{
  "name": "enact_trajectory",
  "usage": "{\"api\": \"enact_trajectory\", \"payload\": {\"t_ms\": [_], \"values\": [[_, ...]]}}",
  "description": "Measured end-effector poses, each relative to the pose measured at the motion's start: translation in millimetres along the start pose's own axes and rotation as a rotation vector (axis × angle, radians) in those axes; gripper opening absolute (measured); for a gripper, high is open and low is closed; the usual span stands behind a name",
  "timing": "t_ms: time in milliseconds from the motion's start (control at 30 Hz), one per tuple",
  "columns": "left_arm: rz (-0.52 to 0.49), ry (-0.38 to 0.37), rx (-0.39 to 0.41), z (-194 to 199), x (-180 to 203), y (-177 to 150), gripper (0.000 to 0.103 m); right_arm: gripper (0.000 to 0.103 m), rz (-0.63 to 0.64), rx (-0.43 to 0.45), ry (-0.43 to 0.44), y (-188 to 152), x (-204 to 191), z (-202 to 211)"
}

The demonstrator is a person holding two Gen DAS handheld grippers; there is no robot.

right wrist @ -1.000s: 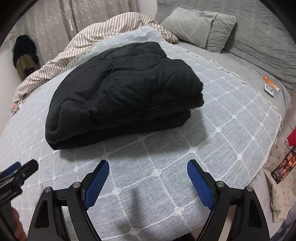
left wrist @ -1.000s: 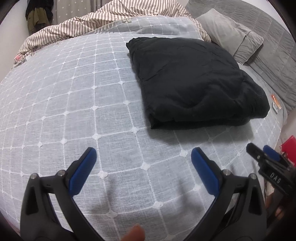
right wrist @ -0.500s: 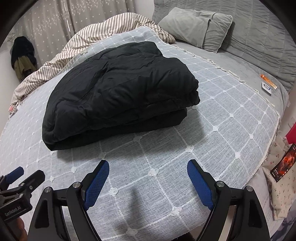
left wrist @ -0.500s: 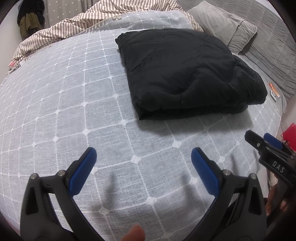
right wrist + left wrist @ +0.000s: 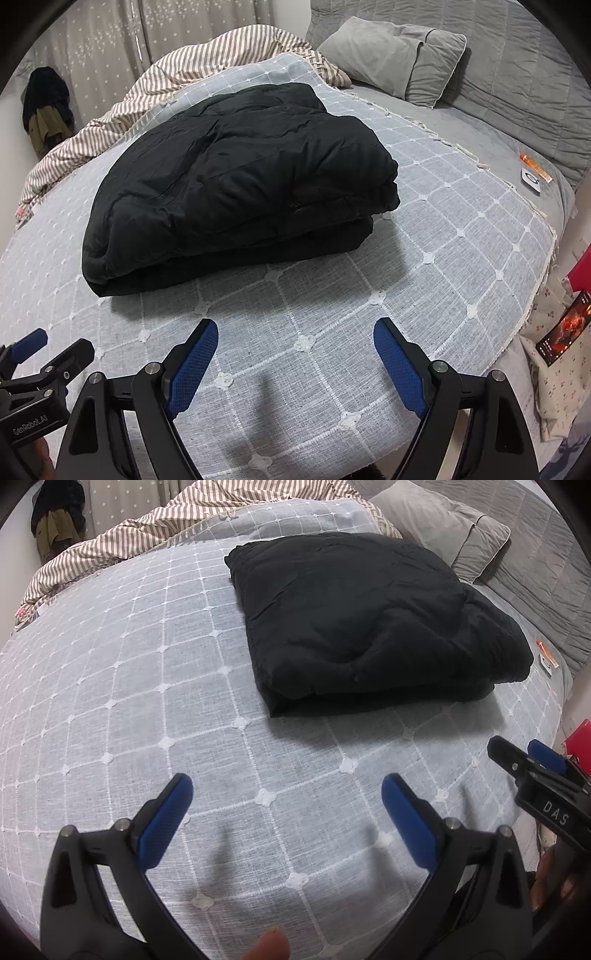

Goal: Fold large clothes

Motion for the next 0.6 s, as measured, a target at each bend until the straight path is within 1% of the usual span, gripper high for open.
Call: {"api": "enact_trajectory", "payload": {"t_ms": [600], "values": [[0.0,0.005,-0.001,-0.4,-2.1,-0.8,0.102,0.087,0.009,-0.001,0.003,-0.5,0.1,-2.0]]}}
Point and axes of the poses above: each gripper's, at about its wrist camera, not at the fingertips, and z roughly against the way its jaws point, x to its right, y to its top, the point moved 2 cm from there along -z, roughly the way its jaws point, and after that the axes turned 1 degree about -y, right-handed, at the moved point
